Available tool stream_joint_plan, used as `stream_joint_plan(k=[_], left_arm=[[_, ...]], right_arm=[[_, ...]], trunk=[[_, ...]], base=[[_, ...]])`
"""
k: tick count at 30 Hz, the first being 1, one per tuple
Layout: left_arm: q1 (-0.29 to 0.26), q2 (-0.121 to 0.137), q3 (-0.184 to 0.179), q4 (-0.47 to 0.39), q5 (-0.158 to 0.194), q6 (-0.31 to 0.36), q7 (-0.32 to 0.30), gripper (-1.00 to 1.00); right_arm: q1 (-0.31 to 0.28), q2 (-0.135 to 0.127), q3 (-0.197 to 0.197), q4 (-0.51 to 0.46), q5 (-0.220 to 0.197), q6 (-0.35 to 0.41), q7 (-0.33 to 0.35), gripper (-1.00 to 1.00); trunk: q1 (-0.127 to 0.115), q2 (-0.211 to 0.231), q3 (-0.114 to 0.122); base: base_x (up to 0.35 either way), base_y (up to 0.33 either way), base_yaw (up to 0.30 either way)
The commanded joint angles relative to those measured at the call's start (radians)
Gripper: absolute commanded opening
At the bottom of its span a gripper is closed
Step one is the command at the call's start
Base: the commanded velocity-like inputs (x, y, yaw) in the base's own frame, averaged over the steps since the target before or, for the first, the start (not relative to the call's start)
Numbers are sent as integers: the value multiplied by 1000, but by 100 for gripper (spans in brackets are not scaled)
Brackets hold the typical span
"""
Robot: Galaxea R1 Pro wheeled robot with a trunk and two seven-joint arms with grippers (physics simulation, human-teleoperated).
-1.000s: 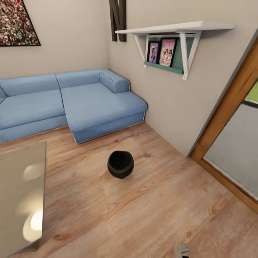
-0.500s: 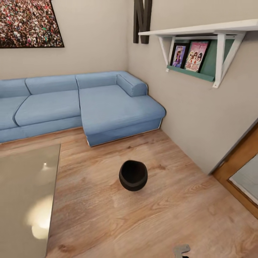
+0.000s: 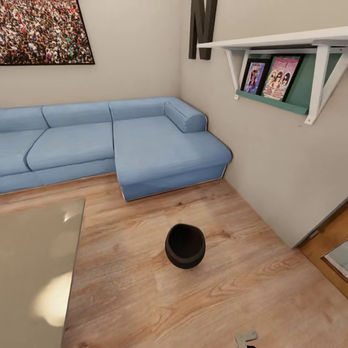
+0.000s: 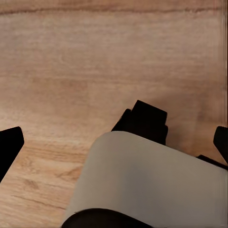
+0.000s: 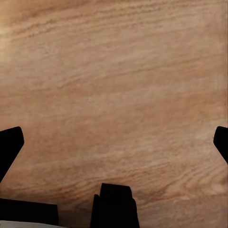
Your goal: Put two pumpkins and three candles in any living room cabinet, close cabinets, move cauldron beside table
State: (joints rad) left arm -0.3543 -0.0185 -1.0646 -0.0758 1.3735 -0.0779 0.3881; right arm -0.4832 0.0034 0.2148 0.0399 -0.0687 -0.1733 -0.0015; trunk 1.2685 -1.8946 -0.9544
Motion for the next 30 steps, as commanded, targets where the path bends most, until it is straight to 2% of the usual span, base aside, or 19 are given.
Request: stream_joint_plan(k=[1,7,15,19,24,30], left_arm=[[0,-2,0,0,-1,1,0,100],[0,-6,0,-1,-2,4,0,100],[0,-6,0,1,-1,4,0,100],[0,-5,0,2,-1,4,0,100],[0,-5,0,2,-1,4,0,100],[0,-5,0,2,-1,5,0,100]], right_arm=[[0,0,0,0,0,0,0,100],[0,0,0,0,0,0,0,100],[0,0,0,0,0,-1,0,100],[0,2,0,0,0,-1,0,100],[0,2,0,0,0,-1,0,100],[0,3,0,0,0,-2,0,100]], trunk=[[0,0,0],[0,0,0],[0,0,2],[0,0,3],[0,0,3],[0,0,3]], base=[[148,-136,0],[260,-149,-11],[329,-11,-247],[334,0,-85],[335,0,20],[335,0,241]])
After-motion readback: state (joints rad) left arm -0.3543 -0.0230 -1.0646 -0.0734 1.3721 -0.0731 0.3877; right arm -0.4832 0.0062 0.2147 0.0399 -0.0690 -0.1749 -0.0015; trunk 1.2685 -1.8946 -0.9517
